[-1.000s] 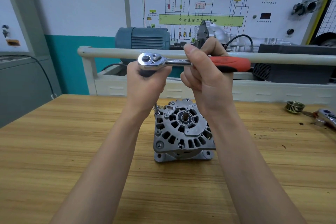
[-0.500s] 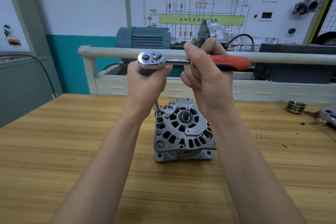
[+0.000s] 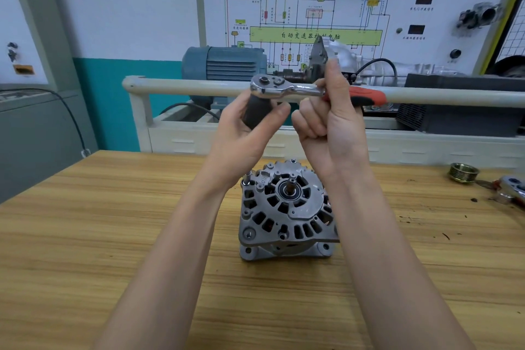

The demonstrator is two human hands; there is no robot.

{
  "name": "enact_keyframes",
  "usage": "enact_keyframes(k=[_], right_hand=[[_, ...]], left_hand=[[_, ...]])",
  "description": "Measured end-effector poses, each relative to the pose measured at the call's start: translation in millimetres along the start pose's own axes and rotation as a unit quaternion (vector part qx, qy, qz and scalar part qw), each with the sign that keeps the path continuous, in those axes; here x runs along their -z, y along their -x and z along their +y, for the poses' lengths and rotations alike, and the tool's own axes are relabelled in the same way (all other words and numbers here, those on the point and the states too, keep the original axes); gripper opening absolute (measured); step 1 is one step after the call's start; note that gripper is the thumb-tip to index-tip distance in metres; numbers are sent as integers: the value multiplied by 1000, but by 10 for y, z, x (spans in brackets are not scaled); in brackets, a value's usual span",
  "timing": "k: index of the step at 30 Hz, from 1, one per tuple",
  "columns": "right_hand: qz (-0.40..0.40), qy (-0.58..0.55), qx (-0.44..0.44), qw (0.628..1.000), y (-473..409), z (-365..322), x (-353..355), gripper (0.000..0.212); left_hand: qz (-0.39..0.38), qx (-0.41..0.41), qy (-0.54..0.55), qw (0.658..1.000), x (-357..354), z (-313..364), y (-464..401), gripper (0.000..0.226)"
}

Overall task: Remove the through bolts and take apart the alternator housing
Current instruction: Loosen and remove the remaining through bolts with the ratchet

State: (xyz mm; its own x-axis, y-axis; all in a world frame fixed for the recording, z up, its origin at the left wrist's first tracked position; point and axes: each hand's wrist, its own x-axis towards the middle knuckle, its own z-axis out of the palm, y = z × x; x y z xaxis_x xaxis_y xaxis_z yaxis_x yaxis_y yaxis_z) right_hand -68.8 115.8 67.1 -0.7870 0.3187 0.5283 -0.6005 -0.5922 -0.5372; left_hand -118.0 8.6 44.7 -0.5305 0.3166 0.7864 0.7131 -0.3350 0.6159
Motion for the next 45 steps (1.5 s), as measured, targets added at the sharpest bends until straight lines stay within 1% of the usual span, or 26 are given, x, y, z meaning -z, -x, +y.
enact_keyframes(k=[2,4,7,9,10,11,12,14,15,16,17,18,21,25,30,31,33,34,35,36,37,39,40,42,44,45], right_hand=[[7,4,-8,1000,-30,-24,40,30],[-6,16,-10,1000,-33,-30,60,29],[-74,76,6,994,-37,-10,111,23],[-142,178,21,974,-58,-21,194,10],[-167,256,19,952,-78,-32,257,13],[-179,350,7,919,-105,-32,343,25],[-178,454,-14,873,-122,-19,423,33],[-164,633,-86,752,-129,104,565,42],[-163,689,-123,696,-112,191,626,46],[-163,718,-155,659,-87,278,679,47],[-157,731,-172,641,-65,348,708,45],[-145,736,-175,637,-54,396,727,42],[-121,731,-158,653,-65,425,762,32],[-125,734,-154,650,-51,400,740,25],[-143,717,-160,663,-12,344,752,24],[-150,719,-162,659,-9,329,742,25],[-170,736,-181,630,-16,283,719,30],[-183,743,-201,611,-19,243,711,37],[-196,742,-219,602,-20,196,694,45],[-206,731,-226,610,-13,138,664,53],[-209,713,-212,635,-3,58,620,62],[-198,646,-127,726,30,-122,497,73],[-192,592,-73,779,44,-211,437,70],[-177,452,2,874,65,-331,328,46],[-153,296,17,943,98,-339,233,29],[-134,227,12,965,108,-315,189,24]], left_hand=[[2,-14,-6,1000,-38,-32,-27,15],[20,-19,-8,1000,-59,-55,-45,19],[59,-13,-2,998,-35,-61,-62,13],[83,5,7,997,14,-72,-75,11],[93,12,10,996,40,-78,-80,12],[99,16,11,995,61,-80,-83,14],[102,18,13,995,74,-79,-81,15],[97,21,14,995,69,-71,-78,17],[93,24,13,995,56,-66,-77,16],[92,27,12,995,36,-62,-76,14],[93,28,12,995,18,-56,-74,13],[96,28,11,995,1,-51,-71,13],[96,21,4,995,-22,-33,-52,16],[103,38,-3,994,-14,19,-40,18],[120,61,9,991,16,95,-31,22],[120,61,11,991,17,109,-26,22],[116,58,12,992,15,133,-2,22],[111,57,13,992,7,134,13,22],[105,55,13,993,1,135,27,22],[99,54,12,994,-6,138,35,21],[96,52,11,994,-13,139,40,20],[97,47,4,994,-31,138,42,16],[99,45,-3,994,-41,138,42,12],[100,43,-15,994,-61,148,46,10],[98,46,-18,994,-71,161,52,13],[97,48,-18,994,-79,167,55,16]])
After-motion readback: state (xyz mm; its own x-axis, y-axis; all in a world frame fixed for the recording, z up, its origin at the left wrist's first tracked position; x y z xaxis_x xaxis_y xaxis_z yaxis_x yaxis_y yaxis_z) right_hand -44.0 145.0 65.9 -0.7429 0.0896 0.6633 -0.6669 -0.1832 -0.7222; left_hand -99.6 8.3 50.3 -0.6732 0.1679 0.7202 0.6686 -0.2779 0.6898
